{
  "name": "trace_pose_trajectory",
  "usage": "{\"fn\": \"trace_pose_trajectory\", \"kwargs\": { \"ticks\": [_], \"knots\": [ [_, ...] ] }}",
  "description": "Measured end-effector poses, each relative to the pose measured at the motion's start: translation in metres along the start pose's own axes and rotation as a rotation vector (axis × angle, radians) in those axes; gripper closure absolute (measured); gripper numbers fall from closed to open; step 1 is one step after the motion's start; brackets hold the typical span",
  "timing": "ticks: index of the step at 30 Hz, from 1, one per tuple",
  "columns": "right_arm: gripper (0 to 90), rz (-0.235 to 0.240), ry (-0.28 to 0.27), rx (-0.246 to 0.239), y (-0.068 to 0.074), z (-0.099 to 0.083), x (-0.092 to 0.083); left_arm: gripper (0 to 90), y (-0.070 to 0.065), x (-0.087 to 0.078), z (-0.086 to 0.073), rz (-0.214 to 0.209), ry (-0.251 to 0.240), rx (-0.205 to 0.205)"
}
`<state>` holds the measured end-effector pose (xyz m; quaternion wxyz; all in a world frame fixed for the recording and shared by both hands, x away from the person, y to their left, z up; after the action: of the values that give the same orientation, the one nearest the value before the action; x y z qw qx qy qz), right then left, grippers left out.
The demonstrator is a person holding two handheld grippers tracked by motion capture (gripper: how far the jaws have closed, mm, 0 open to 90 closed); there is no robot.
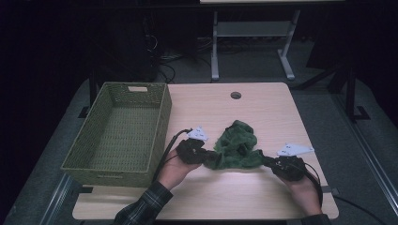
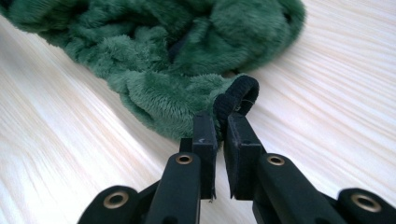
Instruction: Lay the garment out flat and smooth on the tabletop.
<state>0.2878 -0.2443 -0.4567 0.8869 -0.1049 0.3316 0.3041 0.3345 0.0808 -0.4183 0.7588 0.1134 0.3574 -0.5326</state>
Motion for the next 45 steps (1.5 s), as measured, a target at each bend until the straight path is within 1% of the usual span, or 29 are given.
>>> {"fn": "trace_pose_trajectory", "kwargs": {
  "ticks": [2,6,7,9,10,12,14,16,17,18,19,20,22,23,25,27,30,32,34,35,36,37,38,39,40,41,42,44,45],
  "knots": [
    [83.2,-0.013,0.003,-0.001,-0.003,-0.003,-0.005,87.6,0.002,0.000,-0.006,0.000,0.007,-0.017],
    [83.3,-0.031,0.022,0.019,-0.009,-0.011,-0.013,87.5,0.007,0.000,-0.016,0.008,0.037,-0.049],
    [83.3,-0.031,0.026,0.023,-0.010,-0.012,-0.014,87.4,0.008,0.001,-0.019,0.013,0.047,-0.053],
    [83.2,-0.029,0.041,0.034,-0.010,-0.016,-0.014,86.2,0.009,0.001,-0.022,0.027,0.050,-0.061],
    [83.1,-0.026,0.045,0.028,-0.010,-0.017,-0.014,84.8,0.009,0.000,-0.021,0.038,0.050,-0.057],
    [80.6,-0.028,0.053,0.027,-0.009,-0.018,-0.014,81.6,0.008,-0.003,-0.020,0.058,0.037,-0.059],
    [75.7,-0.039,0.047,0.030,-0.010,-0.018,-0.015,78.6,0.007,-0.008,-0.017,0.062,0.007,-0.067],
    [71.2,-0.048,0.034,0.040,-0.010,-0.017,-0.018,77.7,0.005,-0.013,-0.012,0.060,-0.014,-0.063],
    [69.0,-0.055,0.030,0.035,-0.010,-0.016,-0.020,77.3,0.003,-0.016,-0.010,0.062,-0.014,-0.048],
    [68.5,-0.069,0.012,0.030,-0.009,-0.013,-0.023,77.4,0.001,-0.017,-0.008,0.059,-0.024,-0.047],
    [68.6,-0.071,0.009,0.023,-0.009,-0.011,-0.024,78.9,-0.001,-0.019,-0.006,0.046,-0.031,-0.046],
    [70.8,-0.069,-0.002,0.021,-0.008,-0.009,-0.026,82.0,-0.003,-0.020,-0.004,0.033,-0.033,-0.043],
    [78.2,-0.039,-0.012,0.014,-0.005,-0.004,-0.026,88.4,-0.010,-0.018,-0.001,0.002,-0.031,-0.031],
    [81.4,-0.024,-0.012,0.011,-0.004,-0.002,-0.024,89.5,-0.013,-0.015,0.000,-0.014,-0.024,-0.028],
    [86.1,-0.002,0.001,-0.008,0.000,0.001,-0.019,89.6,-0.020,-0.008,0.001,-0.032,-0.002,-0.013],
    [89.0,0.014,0.032,-0.028,0.003,0.004,-0.011,89.6,-0.028,0.001,0.000,-0.051,0.011,-0.005],
    [89.8,0.032,0.068,-0.042,0.005,0.004,0.000,89.6,-0.034,0.015,-0.002,-0.050,0.046,0.009],
    [89.8,0.040,0.097,-0.048,0.006,0.004,0.006,89.6,-0.031,0.022,-0.005,-0.019,0.072,0.015],
    [89.7,0.042,0.118,-0.053,0.006,0.003,0.011,89.6,-0.022,0.029,-0.010,0.017,0.100,0.013],
    [89.7,0.044,0.126,-0.057,0.005,0.002,0.012,89.6,-0.017,0.031,-0.013,0.043,0.119,0.011],
    [89.7,0.041,0.136,-0.053,0.005,0.001,0.013,89.6,-0.011,0.033,-0.016,0.061,0.131,0.002],
    [89.7,0.044,0.143,-0.055,0.004,0.000,0.015,89.6,-0.007,0.034,-0.018,0.066,0.138,-0.004],
    [89.7,0.042,0.153,-0.052,0.004,0.000,0.016,89.6,-0.003,0.035,-0.020,0.079,0.132,-0.023],
    [89.6,0.035,0.159,-0.062,0.003,-0.001,0.017,89.6,0.001,0.034,-0.021,0.094,0.149,-0.016],
    [89.6,0.035,0.164,-0.059,0.002,-0.001,0.018,89.7,0.005,0.034,-0.022,0.118,0.159,-0.014],
    [89.7,0.034,0.167,-0.057,0.002,-0.002,0.019,89.7,0.008,0.035,-0.023,0.127,0.175,-0.012],
    [89.8,0.035,0.168,-0.057,0.001,-0.002,0.020,89.7,0.010,0.037,-0.025,0.116,0.172,-0.025],
    [89.9,0.038,0.166,-0.049,0.000,-0.002,0.020,89.8,0.011,0.039,-0.026,0.104,0.165,-0.036],
    [89.9,0.042,0.160,-0.044,0.000,-0.003,0.020,89.8,0.011,0.038,-0.025,0.106,0.178,-0.024]
  ]
}}
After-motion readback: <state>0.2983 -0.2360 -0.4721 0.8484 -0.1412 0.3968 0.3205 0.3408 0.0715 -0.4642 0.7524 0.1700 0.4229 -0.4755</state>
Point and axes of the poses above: each handheld gripper's, and its own axes: x roughly forward along the jaws, z roughly out of its top, y roughly to its left, the point moved 1 cm from there along x, roughly forward along the jaws, and after that the axes turned 2 degrees about -z, right-handed, at the moved point
